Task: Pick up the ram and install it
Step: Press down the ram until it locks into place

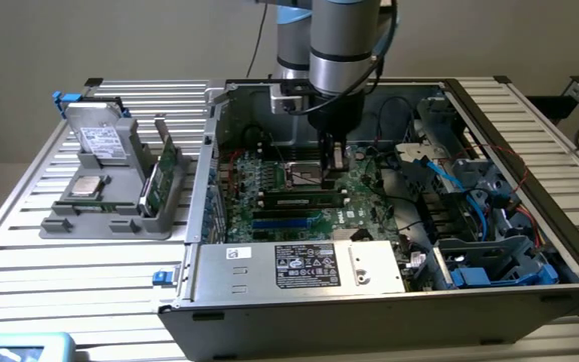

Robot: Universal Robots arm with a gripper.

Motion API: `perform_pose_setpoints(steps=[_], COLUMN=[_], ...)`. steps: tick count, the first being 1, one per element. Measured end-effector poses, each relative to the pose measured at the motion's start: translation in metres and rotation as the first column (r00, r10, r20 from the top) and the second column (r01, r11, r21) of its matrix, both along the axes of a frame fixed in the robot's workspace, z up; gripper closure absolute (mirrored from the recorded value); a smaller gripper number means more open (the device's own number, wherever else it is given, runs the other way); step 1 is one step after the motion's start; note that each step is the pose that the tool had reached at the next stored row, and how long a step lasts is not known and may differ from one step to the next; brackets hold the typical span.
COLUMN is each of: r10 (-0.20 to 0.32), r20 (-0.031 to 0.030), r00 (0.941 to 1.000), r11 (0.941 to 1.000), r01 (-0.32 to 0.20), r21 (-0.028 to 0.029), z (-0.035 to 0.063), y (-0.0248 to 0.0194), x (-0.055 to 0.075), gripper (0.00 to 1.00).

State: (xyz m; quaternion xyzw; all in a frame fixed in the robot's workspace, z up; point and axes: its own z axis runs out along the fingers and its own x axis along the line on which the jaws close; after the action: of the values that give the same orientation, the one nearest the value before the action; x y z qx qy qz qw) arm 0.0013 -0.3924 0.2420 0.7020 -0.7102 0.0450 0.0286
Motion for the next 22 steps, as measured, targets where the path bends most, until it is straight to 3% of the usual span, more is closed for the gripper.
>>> perform_pose_setpoints(steps=[8,10,12,15,18,22], r10=[-0.002,-0.002,-0.002,-0.003,-0.009,-0.024], r20=[-0.0068,-0.0070,-0.0071,-0.0080,-0.0082,-0.0081], r00=[1.0000,1.0000,1.0000,1.0000,0.9999,0.9997], r11=[1.0000,1.0000,0.9999,0.9994,0.9993,0.9993], r01=[0.002,0.002,0.002,0.003,0.009,0.024], r21=[0.0017,0.0047,0.0124,0.0334,0.0349,0.0289], z=[-0.0017,-0.0022,-0.0031,-0.0039,-0.0042,-0.0041], y=[-0.0026,-0.0032,-0.0035,-0.0045,-0.0056,-0.0057], x=[0.0031,0.0040,0.0042,0.0042,0.0044,0.0045], gripper=[0.89,0.89,0.89,0.89,0.89,0.89])
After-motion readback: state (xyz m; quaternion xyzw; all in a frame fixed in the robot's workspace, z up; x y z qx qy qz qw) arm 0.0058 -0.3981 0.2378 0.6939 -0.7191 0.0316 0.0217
